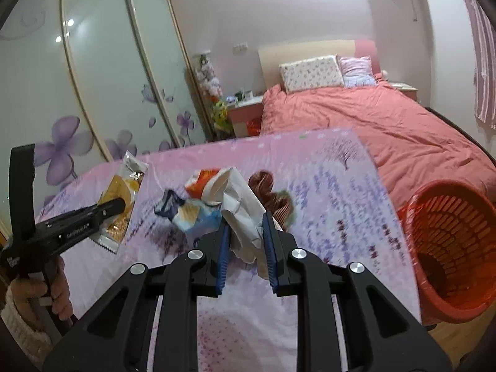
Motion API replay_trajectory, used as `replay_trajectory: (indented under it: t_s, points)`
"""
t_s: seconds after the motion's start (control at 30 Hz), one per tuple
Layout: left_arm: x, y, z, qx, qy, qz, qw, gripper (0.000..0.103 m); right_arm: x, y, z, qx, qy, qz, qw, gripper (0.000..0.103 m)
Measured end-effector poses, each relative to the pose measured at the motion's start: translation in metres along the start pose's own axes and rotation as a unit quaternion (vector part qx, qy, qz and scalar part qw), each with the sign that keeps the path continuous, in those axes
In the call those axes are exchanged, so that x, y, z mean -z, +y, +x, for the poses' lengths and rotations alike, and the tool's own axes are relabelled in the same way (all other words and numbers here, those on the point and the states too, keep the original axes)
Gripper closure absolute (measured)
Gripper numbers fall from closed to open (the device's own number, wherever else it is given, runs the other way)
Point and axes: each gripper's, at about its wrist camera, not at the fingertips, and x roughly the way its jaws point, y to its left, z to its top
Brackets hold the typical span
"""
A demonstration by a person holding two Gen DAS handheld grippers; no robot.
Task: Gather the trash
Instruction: 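Grasp the white tissue with the right gripper while the left grasps the yellow snack wrapper, then carry the tissue with the right gripper while the left carries the wrapper, dropping both into the basket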
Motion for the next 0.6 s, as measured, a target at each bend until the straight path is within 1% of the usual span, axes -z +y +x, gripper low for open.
replay_trajectory:
  t_s: [0.13,0.37,0.6]
  points:
    - [-0.007,-0.019,-0.011,0.02,-0.012,0.012,0.9997,0.086,-0.009,-0.009,-0.013,0.011,-0.024,0.007,1.0,0.082]
    - [-0.014,-0.067,-0.023,0.064,-0.027,0.035,0.997,0.086,-0.018,-0.039,-0.041,0.056,-0.069,0.014,0.996,0.082]
    - [-0.021,-0.113,-0.024,0.105,-0.03,0.057,0.9924,0.086,-0.022,-0.074,-0.061,0.1,-0.097,0.029,0.99,0.082]
